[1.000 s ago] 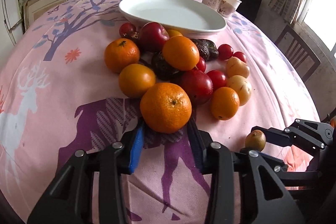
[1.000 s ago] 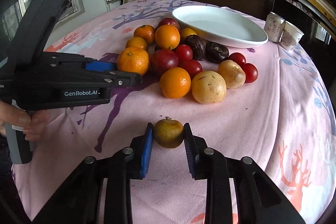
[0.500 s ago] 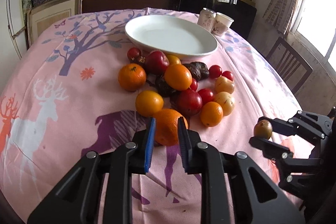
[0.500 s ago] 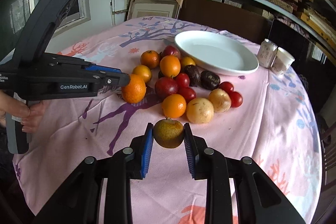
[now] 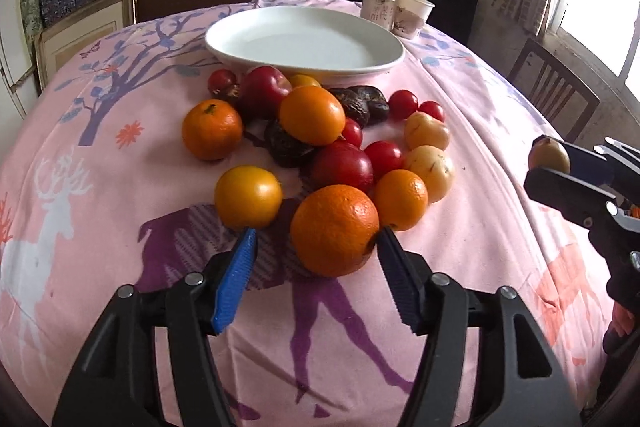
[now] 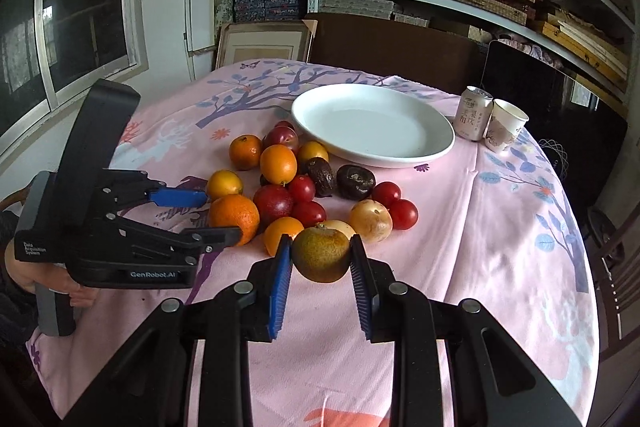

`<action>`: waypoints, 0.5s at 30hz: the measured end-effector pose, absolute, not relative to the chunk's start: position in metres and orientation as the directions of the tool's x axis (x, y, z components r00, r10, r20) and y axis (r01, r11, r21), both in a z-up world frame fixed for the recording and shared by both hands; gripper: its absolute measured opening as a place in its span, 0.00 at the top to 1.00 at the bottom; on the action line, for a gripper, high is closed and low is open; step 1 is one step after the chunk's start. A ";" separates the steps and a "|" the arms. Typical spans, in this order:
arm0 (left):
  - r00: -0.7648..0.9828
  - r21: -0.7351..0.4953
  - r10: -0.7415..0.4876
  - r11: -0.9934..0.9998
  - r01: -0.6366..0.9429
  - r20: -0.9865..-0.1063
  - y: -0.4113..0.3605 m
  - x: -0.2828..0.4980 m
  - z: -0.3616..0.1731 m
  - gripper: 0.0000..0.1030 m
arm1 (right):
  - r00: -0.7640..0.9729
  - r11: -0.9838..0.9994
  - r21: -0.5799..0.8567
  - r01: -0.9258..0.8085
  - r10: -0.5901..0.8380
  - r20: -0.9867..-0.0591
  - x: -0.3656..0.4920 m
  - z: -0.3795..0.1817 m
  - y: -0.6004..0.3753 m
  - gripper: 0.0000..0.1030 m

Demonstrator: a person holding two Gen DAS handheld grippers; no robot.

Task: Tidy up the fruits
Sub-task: 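Grasp the large orange with the left tool while the right tool lifts the brown fruit, then carry both fruits over the white plate and open both tools to release them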

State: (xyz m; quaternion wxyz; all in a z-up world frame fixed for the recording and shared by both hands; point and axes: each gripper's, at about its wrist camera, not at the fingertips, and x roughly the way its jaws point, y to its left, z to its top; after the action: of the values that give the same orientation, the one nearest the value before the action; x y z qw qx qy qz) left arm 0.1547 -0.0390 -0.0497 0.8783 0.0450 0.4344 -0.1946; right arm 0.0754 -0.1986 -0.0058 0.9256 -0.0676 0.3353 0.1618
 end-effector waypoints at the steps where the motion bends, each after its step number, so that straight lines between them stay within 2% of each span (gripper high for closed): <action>1: 0.526 -0.098 -0.320 0.909 0.406 -0.788 -0.045 0.156 -0.054 0.51 | 0.719 0.937 -0.007 -0.349 0.263 -0.643 0.076 -0.007 -0.199 0.72; 2: 0.507 -0.100 -0.331 0.897 0.430 -0.796 -0.052 0.157 -0.059 0.58 | 0.717 0.936 0.000 -0.351 0.269 -0.643 0.076 -0.007 -0.200 0.72; 3: 0.537 -0.051 -0.306 0.898 0.437 -0.786 -0.058 0.156 -0.060 0.60 | 0.717 0.937 0.005 -0.351 0.272 -0.642 0.076 -0.008 -0.201 0.72; 6: 0.547 -0.010 -0.281 0.895 0.446 -0.788 -0.065 0.155 -0.061 0.61 | 0.718 0.939 0.020 -0.343 0.276 -0.639 0.077 -0.011 -0.205 0.72; 10: 0.527 -0.117 -0.328 0.912 0.393 -0.784 -0.043 0.149 -0.055 0.62 | 0.719 0.945 0.030 -0.327 0.269 -0.641 0.077 -0.010 -0.214 0.72; 15: 0.552 -0.237 -0.421 0.896 0.375 -0.720 -0.003 0.130 -0.021 0.62 | 0.755 0.955 -0.013 -0.297 0.227 -0.615 0.076 0.007 -0.229 0.72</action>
State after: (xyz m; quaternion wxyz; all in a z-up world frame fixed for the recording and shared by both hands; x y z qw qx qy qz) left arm 0.1303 -0.0029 -0.0210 0.8804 -0.0275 0.4158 -0.2262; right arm 0.0760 -0.2293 0.0073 0.9351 -0.0550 0.3208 0.1400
